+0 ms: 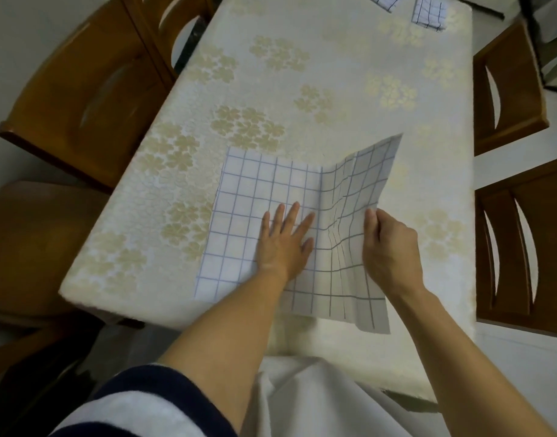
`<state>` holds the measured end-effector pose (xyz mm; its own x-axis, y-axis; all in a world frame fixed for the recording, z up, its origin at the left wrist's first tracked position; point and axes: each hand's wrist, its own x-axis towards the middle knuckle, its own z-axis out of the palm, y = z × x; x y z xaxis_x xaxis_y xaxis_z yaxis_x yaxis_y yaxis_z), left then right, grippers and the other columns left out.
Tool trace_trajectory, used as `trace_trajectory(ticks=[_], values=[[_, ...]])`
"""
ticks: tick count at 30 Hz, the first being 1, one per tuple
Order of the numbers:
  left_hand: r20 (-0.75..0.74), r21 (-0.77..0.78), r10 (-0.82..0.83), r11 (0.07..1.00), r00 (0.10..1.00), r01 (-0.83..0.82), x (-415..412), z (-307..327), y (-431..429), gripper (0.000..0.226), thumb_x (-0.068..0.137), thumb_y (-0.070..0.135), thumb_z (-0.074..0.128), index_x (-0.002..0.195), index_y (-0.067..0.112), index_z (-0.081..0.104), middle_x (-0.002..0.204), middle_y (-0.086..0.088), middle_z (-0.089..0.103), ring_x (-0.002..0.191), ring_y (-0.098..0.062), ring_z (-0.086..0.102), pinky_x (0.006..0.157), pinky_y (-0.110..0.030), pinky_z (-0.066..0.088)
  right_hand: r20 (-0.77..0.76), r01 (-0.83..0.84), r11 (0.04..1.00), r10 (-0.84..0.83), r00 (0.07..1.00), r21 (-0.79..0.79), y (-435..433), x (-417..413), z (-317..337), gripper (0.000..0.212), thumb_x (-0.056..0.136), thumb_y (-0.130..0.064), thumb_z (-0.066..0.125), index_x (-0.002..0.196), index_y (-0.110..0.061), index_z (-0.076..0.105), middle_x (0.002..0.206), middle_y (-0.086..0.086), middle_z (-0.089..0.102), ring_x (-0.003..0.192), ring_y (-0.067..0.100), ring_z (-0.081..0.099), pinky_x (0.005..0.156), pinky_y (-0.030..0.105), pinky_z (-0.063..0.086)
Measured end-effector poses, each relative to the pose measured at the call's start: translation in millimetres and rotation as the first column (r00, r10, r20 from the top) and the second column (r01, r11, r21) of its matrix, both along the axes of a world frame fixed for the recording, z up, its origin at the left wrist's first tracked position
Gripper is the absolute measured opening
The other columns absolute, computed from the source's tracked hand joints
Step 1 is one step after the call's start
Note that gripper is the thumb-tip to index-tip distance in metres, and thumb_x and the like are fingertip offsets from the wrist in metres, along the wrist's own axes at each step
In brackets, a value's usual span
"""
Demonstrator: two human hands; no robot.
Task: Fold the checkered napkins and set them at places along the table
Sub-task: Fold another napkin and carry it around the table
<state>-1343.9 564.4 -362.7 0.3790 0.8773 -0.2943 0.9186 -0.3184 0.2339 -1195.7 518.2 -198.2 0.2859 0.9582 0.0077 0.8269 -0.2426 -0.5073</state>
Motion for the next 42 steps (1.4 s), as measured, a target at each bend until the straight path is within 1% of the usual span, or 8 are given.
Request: trace_trajectory(ticks=[4, 8, 17, 21, 30, 34, 37, 42], values=[[0.295, -0.066, 0.110, 0.993, 0.949, -0.095, -18.7, 21.3, 16.7, 0.062, 0.108, 0.050, 0.021, 0.162, 0.028, 0.002, 0.170, 0.001, -0.007, 0.156, -0.023, -0.012, 0.125, -0.039, -0.012, -0.022, -0.025, 0.999, 0.024, 0.999, -0.024, 15.1, -29.8, -0.9, 0.044, 0.109, -0.032, 0.033, 0.066, -0.025, 0.035, 0.054, -0.001, 0.045, 0.050, 0.017, 0.041, 0.048, 0.034, 0.023], [0.613, -0.278, 0.449, 0.893, 0.650, -0.355, -60.9, 64.0, 29.9, 0.052, 0.109, 0.041, 0.033, 0.156, 0.019, 0.035, 0.166, 0.000, 0.025, 0.156, -0.018, 0.008, 0.127, -0.035, 0.011, -0.027, -0.040, 0.998, 0.039, 0.999, -0.056, 31.3, -61.6, -3.6, 0.044, 0.109, -0.034, 0.030, 0.067, -0.024, 0.036, 0.056, 0.001, 0.047, 0.052, 0.022, 0.042, 0.050, 0.034, 0.024], [0.567, -0.797, 0.785, 0.599, 0.249, -0.076, -119.0, 101.6, 60.5, 0.063, 0.103, 0.063, 0.034, 0.145, 0.020, 0.052, 0.132, 0.001, 0.064, 0.116, -0.020, 0.065, 0.100, -0.039, 0.053, 0.121, -0.077, 0.967, 0.109, 0.987, -0.242, 59.6, -151.0, -33.8, 0.040, 0.110, -0.034, 0.021, 0.109, -0.015, 0.056, 0.067, -0.003, 0.055, 0.064, 0.027, 0.056, 0.058, 0.035, 0.042], [0.531, -0.786, 0.797, 0.590, 0.288, -0.182, -130.2, 81.0, 66.6, 0.041, 0.102, 0.044, 0.055, 0.132, 0.016, 0.061, 0.120, -0.004, 0.069, 0.101, -0.019, 0.070, 0.080, -0.032, 0.060, 0.195, -0.124, 0.912, 0.214, 0.957, -0.390, 64.9, -179.8, -60.3, 0.032, 0.104, -0.019, 0.036, 0.133, -0.015, 0.050, 0.089, 0.007, 0.073, 0.076, 0.028, 0.069, 0.070, 0.041, 0.058], [0.446, -0.649, 0.737, 0.657, 0.508, -0.384, -150.9, 45.5, 78.1, 0.022, 0.100, 0.029, 0.058, 0.112, 0.014, 0.071, 0.100, 0.002, 0.072, 0.082, -0.011, 0.065, 0.073, -0.026, 0.056, -0.003, -0.284, 0.814, 0.328, 0.945, -0.507, 66.0, -196.0, -97.7, 0.052, 0.108, -0.034, 0.035, 0.156, -0.021, 0.023, 0.077, 0.003, 0.060, 0.063, 0.019, 0.055, 0.056, 0.032, 0.044], [0.428, -0.542, 0.672, 0.726, 0.604, -0.423, -158.6, 38.0, 83.2, 0.024, 0.103, 0.024, 0.056, 0.117, 0.009, 0.069, 0.104, -0.003, 0.070, 0.092, -0.019, 0.065, 0.078, -0.026, 0.050, 0.083, -0.218, 0.939, 0.248, 0.965, -0.264, 45.4, -181.9, -109.5, 0.048, 0.105, -0.032, 0.045, 0.151, -0.015, 0.042, 0.120, 0.008, 0.065, 0.109, 0.026, 0.061, 0.094, 0.041, 0.052], [0.453, -0.490, 0.634, 0.765, 0.627, -0.419, -160.5, 34.1, 87.0, 0.027, 0.102, 0.025, 0.059, 0.122, 0.008, 0.069, 0.109, -0.007, 0.072, 0.095, -0.019, 0.065, 0.081, -0.026, 0.049, 0.221, -0.237, 0.902, 0.330, 0.918, -0.361, 32.4, -165.0, -119.1, 0.059, 0.104, -0.033, 0.046, 0.158, -0.017, 0.028, 0.161, 0.010, 0.034, 0.150, 0.033, 0.027, 0.122, 0.043, 0.021], [0.534, -0.470, 0.643, 0.765, 0.549, -0.440, -164.3, 32.3, 87.7, 0.024, 0.100, 0.026, 0.063, 0.118, 0.010, 0.069, 0.106, -0.003, 0.073, 0.091, -0.014, 0.066, 0.070, -0.017, 0.046, 0.197, -0.248, 0.804, 0.407, 0.892, -0.540, 31.4, -160.6, -128.2, 0.072, 0.105, -0.054, 0.033, 0.161, -0.029, -0.004, 0.168, 0.001, -0.014, 0.154, 0.031, -0.017, 0.126, 0.048, -0.002]])
